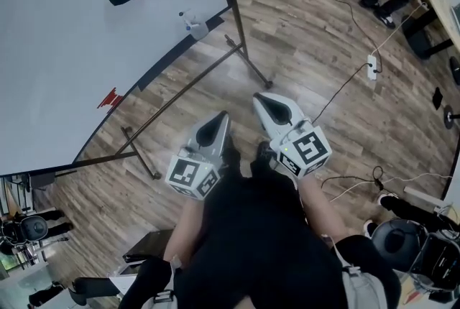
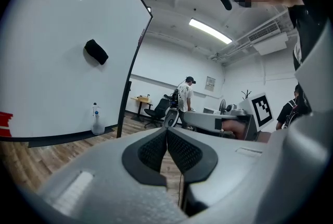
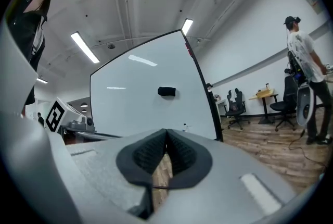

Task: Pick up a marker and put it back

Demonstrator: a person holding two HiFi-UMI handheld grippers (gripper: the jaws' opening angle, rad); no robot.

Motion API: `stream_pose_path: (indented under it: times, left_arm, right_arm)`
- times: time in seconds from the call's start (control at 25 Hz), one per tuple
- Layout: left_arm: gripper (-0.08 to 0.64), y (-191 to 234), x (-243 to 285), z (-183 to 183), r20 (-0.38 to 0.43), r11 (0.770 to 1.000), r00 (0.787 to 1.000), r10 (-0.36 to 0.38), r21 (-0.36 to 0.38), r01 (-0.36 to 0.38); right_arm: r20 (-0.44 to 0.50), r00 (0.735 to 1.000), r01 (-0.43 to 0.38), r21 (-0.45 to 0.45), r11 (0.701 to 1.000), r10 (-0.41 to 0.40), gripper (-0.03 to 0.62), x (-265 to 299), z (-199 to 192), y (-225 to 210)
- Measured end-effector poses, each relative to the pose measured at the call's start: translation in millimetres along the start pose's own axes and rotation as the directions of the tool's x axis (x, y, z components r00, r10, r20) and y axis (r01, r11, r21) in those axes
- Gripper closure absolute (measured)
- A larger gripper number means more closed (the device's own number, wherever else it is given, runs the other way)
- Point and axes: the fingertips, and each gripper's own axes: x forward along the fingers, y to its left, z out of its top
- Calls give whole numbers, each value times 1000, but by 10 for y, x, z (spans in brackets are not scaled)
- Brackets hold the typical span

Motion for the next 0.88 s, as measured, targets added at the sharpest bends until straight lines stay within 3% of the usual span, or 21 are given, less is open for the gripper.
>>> stream_pose_path:
  times: [0.4,0.68,0.88]
  left_arm:
    - [546,467,555,80,-7,999,999,-46,-6,46]
    - [545,1186,893,433,34,997,996,-83,4,83]
    - [545,1720,1005,469,25,999,999,-49,1,49]
  right_arm:
    - [-18,995,103,-2,995,-103,591,337,19,-424]
    - [-33,986,160,-54,986,-162,591,1002,260,-495]
    - [-50,982,178,-68,982,-182,591,1350,283,-527]
